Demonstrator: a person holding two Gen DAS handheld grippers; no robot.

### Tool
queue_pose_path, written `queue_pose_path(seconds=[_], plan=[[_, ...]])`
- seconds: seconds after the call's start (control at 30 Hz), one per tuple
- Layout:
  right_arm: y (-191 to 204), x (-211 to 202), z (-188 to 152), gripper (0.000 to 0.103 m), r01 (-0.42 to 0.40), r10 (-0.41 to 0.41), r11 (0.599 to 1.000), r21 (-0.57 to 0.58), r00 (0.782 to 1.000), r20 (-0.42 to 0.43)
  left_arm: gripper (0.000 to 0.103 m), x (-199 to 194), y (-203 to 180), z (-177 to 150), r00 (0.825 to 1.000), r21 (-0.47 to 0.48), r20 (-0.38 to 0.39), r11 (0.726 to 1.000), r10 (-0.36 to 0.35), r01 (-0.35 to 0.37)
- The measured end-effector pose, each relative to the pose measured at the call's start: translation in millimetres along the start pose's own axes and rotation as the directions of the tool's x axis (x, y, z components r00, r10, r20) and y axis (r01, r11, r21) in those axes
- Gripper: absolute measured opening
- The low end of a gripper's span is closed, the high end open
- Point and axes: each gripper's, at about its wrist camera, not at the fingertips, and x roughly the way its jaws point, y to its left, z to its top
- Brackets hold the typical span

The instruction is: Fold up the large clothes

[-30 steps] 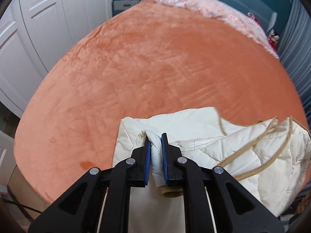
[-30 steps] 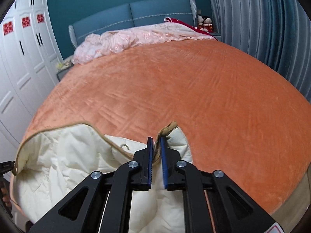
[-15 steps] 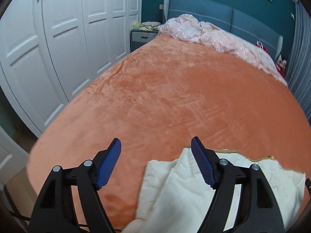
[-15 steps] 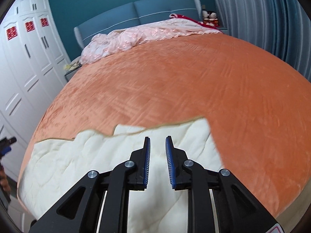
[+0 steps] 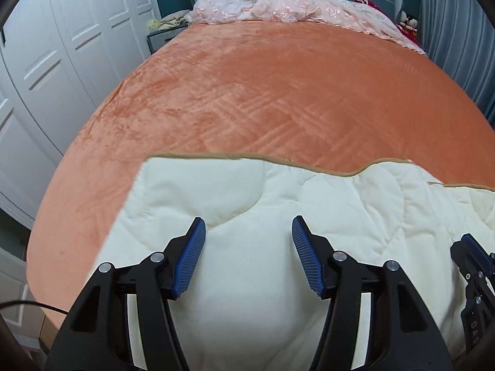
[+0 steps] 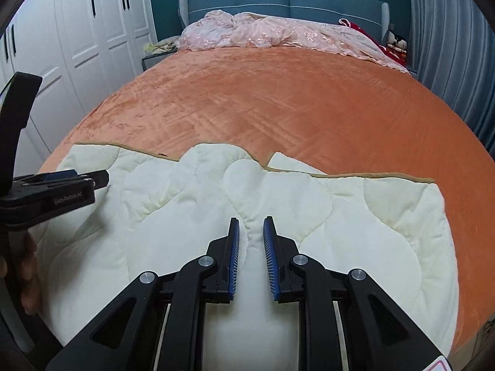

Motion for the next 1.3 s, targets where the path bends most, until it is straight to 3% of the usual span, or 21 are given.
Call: queue_pose_path(seconds=[0.37,0.6,1.3], plan=[[-1,52,-7,0.014,0.040,-0.039,0.999,0.034,0.998,-0.040,0.058,47,-11,-14,0.997,-0.001,0.003,0.997,0.077,-0.077],[-3,70,-9,0.013,0.039,-0.037,0.998,0.039,0.998,-0.056,0.061,62,-12,-15,0.997,-0.007,0.002,0.996,0.083,-0.083],[-3,87,-9,0.013,0.034,-0.033,0.999,0.040,0.999,-0.038,0.064,79,-20,-15,0.993,-0.002,0.034,0.993,0.117,-0.117]])
